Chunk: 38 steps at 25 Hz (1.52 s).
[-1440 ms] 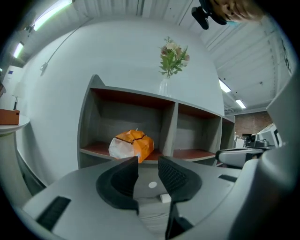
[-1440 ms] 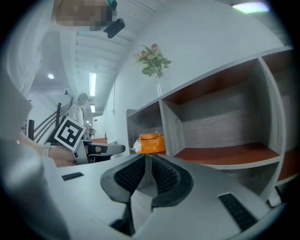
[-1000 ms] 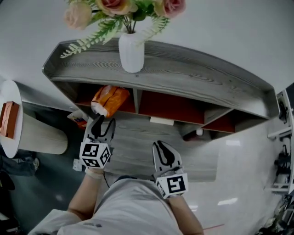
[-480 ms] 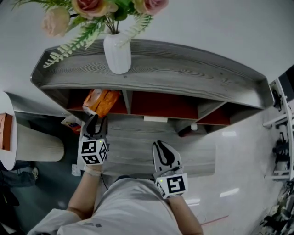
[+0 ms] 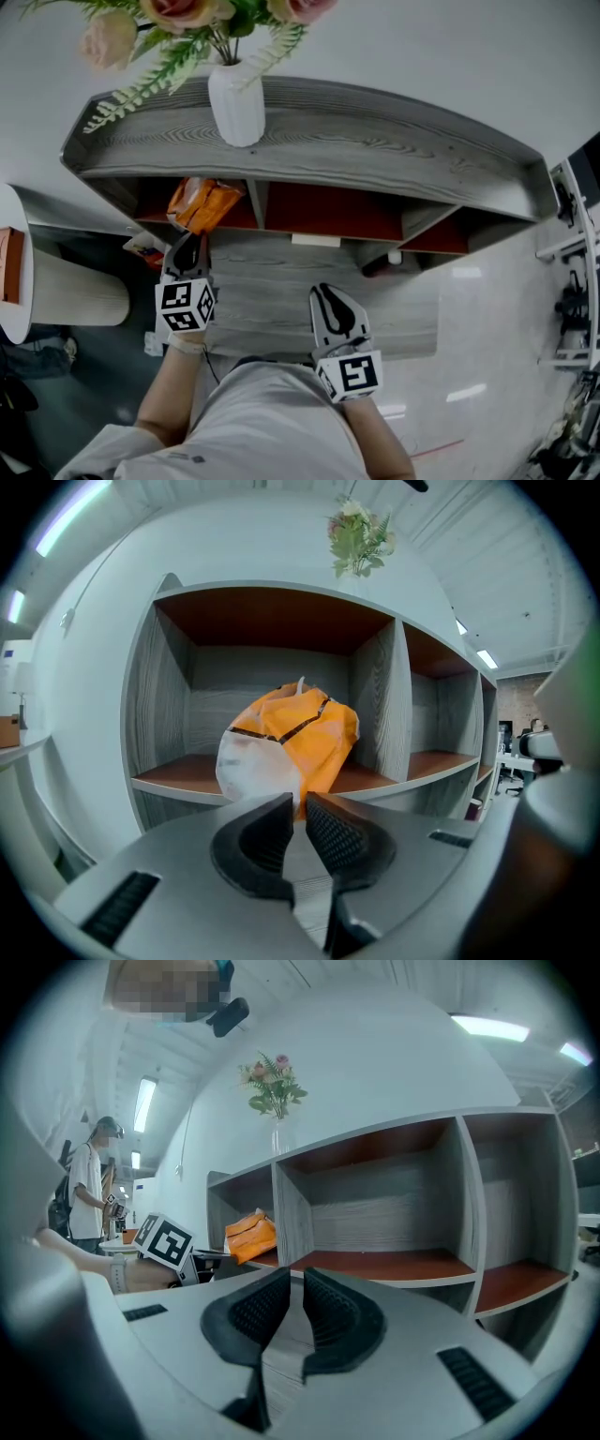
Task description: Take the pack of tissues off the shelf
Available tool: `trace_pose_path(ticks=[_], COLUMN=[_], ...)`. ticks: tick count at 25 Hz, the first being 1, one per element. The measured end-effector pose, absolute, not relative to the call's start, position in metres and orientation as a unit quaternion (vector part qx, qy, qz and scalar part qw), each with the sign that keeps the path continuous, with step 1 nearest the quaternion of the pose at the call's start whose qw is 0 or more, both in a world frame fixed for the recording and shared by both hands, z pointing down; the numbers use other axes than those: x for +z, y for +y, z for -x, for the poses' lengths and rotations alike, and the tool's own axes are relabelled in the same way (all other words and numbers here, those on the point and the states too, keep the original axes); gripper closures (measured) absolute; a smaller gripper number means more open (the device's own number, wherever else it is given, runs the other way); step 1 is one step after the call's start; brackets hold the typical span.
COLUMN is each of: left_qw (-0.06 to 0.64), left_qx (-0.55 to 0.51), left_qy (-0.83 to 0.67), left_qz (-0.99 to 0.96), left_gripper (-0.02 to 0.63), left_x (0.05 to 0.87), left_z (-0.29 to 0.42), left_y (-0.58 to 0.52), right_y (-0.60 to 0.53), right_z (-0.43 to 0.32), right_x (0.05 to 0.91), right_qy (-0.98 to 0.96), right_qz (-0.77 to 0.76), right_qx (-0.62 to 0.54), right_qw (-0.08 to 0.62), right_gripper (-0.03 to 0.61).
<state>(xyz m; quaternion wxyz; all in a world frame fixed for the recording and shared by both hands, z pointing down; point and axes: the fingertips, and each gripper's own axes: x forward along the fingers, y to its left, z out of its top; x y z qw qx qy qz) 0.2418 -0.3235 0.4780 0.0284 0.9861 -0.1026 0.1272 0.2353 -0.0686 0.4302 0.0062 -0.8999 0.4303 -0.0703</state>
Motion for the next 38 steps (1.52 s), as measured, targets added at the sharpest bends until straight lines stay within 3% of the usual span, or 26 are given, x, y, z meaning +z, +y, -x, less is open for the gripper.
trace_pose_path(ticks=[11, 38], left_qw=[0.023, 0.053], left_qx=[0.113, 0.141], left_qy=[-0.131, -0.293], left_qz=[-0.985, -0.944], left_gripper=[0.586, 0.589], left_x=[0.455, 0.466], left_z=[-0.206, -0.004], left_y=[-0.324, -0.330], right_y=[-0.086, -0.211], right_z=[-0.227, -0.127], right_x=[0.427, 0.444], right_qy=[0.480, 0.678], right_qz=[0.875, 0.731], right_qx=[-0.065, -0.077], right_qw=[0.017, 0.017], right_gripper=[0.528, 0.528])
